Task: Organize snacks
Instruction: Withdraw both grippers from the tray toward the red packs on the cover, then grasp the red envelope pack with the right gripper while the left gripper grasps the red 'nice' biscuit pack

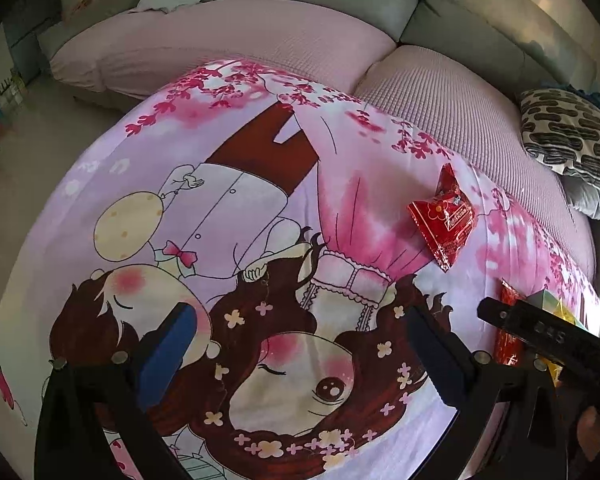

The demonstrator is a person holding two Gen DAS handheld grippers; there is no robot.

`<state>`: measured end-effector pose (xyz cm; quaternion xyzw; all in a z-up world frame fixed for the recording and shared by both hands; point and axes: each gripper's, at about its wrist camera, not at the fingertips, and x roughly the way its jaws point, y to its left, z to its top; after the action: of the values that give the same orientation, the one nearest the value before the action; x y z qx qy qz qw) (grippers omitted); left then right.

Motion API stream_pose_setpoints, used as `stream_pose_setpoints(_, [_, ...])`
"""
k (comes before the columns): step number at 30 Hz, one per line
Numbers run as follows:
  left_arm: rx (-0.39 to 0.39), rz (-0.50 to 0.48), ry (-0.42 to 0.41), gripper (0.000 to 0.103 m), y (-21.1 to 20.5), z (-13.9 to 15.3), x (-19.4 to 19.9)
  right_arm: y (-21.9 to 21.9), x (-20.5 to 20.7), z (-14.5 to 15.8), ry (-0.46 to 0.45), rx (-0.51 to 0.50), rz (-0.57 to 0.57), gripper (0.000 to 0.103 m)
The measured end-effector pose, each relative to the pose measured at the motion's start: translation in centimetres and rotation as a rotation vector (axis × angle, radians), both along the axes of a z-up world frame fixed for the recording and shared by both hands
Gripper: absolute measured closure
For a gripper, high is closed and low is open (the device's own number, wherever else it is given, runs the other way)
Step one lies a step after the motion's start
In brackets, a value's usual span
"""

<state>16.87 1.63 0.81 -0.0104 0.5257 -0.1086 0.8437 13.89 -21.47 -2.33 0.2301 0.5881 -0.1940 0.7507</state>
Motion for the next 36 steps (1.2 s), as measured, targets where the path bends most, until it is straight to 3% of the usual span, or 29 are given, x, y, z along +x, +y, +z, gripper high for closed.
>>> stream_pose_setpoints(5, [-0.021,0.007,0.005,0.0,0.4,0.1,0.1,0.0,0.5,-0.2,-0.012,0.025,-0.012,0.0])
stream_pose_setpoints(15, [-0.045,0.0,0.015,0.0,0.2,0.0,0.2,-0.3,-0.1,0.2,-0.104,0.178,-0.001,0.0])
stream_pose_setpoints(19, [-0.05,0.006,0.016,0.0,0.4,0.1,0.2,-0.7,-0.1,0.3,-0.077,0.064,0.009,0.003])
stream_pose_setpoints(30, [-0.07,0.01,0.026,0.0,0.5,-0.2,0.6,-2.2,-0.5,-0.9,0.0,0.043,0.006,0.01])
stream_pose_setpoints(33, [-0.075,-0.012,0.023,0.0,0.0,-0.1,0.9,-1.7,-0.2,-1.3,0.02,0.023,0.01,0.015])
stream_pose_setpoints(36, [-0.104,-0.054,0.014,0.0,-1.1,0.4,2.0,-1.5,-0.5,-1.0,0.025,-0.008,-0.003,0.035])
